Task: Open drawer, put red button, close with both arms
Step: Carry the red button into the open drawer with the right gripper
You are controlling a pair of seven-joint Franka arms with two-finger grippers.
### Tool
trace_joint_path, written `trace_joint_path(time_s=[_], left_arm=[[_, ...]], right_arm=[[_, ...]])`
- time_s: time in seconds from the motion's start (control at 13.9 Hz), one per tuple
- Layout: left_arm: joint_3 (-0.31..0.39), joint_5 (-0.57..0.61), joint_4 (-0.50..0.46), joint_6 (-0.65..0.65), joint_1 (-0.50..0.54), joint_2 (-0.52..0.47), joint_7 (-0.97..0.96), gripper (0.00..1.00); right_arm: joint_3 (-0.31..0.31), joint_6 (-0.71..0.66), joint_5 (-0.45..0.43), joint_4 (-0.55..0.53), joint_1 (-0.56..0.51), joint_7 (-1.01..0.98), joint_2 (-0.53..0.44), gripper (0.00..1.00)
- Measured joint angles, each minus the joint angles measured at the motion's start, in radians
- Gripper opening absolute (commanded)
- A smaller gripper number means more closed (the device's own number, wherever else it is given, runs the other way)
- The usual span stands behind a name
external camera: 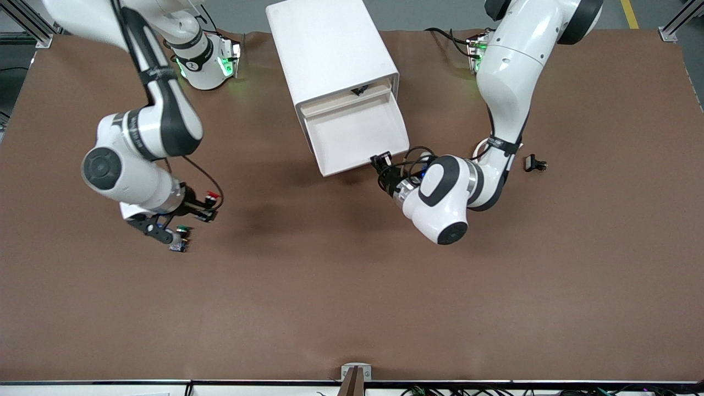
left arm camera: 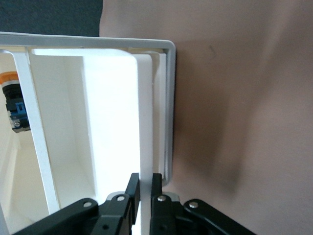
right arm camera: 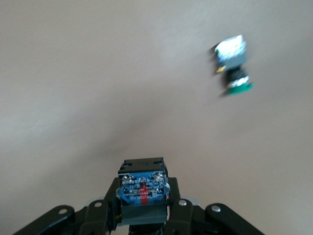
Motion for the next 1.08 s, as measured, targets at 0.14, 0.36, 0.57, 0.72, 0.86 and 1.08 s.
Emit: trace_joint_path(time_s=[0.14, 0.36, 0.57, 0.72, 0.86, 1.08], left_arm=[[0.001, 0.000, 0.009, 0.011, 0.024, 0.000, 0.008, 1.00], [0.002, 0.000, 0.035, 0.012, 0.043, 0.000, 0.009, 1.00], [0.004, 0.001, 0.088, 0.016, 0.063, -0.002, 0.024, 1.00], [0.018, 0.003, 0.116, 0.018, 0.092, -0.009, 0.075, 1.00], [0.056, 0.003, 0.127, 0.018, 0.124, -0.029, 0.159, 1.00], [0.128, 0.003, 0.129, 0.016, 0.143, -0.067, 0.271, 1.00]], right_arm=[[0.001, -0.010, 0.000, 0.002, 0.083, 0.124, -0.026, 0.00], [0.002, -0.009, 0.001, 0.025, 0.221, 0.318, -0.034, 0.00], [0.002, -0.009, 0.001, 0.074, 0.332, 0.498, -0.034, 0.00], [0.001, -0.009, 0.001, 0.110, 0.398, 0.594, -0.034, 0.00], [0.001, -0.009, 0.001, 0.124, 0.474, 0.688, -0.028, 0.00], [0.000, 0.012, -0.013, 0.144, 0.571, 0.817, 0.022, 0.00]])
